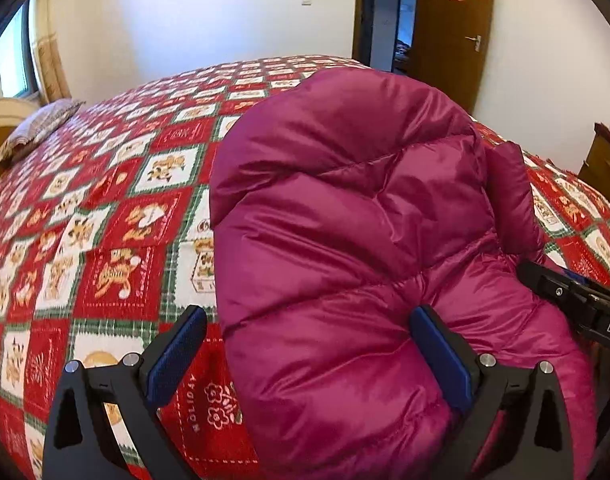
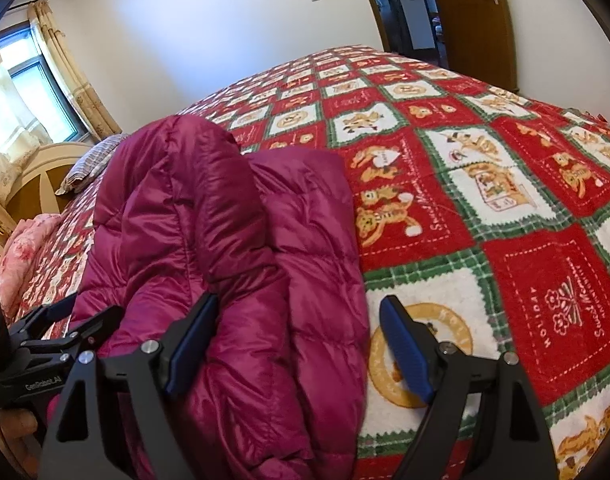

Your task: Fold large clothes

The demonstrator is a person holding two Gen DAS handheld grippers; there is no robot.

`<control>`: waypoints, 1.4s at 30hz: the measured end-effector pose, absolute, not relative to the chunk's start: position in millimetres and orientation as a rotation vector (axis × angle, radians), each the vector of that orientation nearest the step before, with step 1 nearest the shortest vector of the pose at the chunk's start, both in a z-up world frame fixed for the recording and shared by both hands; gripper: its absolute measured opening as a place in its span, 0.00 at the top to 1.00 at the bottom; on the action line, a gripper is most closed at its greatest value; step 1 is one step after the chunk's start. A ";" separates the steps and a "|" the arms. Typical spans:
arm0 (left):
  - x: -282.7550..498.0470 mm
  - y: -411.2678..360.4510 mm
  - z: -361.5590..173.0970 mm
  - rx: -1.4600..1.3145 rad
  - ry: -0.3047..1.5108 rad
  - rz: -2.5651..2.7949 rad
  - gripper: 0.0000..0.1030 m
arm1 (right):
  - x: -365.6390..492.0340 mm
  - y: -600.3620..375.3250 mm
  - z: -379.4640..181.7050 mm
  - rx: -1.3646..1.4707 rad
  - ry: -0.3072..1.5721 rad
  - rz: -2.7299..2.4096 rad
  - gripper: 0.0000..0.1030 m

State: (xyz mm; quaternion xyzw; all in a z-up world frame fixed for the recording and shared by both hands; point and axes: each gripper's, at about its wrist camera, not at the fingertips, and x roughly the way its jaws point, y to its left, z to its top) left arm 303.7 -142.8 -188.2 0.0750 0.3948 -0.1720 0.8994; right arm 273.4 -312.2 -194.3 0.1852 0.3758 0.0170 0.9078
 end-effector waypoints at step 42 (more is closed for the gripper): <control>213.9 -121.8 -97.5 0.256 0.529 -0.318 0.84 | 240.6 -253.7 -139.8 0.462 0.640 0.353 0.80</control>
